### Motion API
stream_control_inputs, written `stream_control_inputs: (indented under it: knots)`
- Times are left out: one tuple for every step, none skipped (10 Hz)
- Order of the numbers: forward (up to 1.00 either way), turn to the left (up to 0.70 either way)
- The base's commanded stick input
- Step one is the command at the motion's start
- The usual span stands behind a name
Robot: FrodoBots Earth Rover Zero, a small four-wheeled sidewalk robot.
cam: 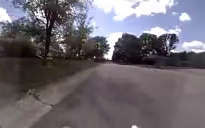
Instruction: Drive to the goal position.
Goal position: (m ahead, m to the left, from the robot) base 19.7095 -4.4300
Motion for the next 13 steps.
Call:
stream_control_inputs:
  knots:
    - [0.85, 0.0]
    - [0.85, 0.0]
    - [0.85, 0.0]
    - [0.85, 0.0]
    - [0.85, 0.0]
    - [0.85, 0.0]
    - [0.85, 0.0]
    - [0.85, 0.0]
    - [0.85, 0.0]
    - [0.85, 0.0]
    - [0.85, 0.0]
    - [0.85, 0.0]
    - [0.85, 0.0]
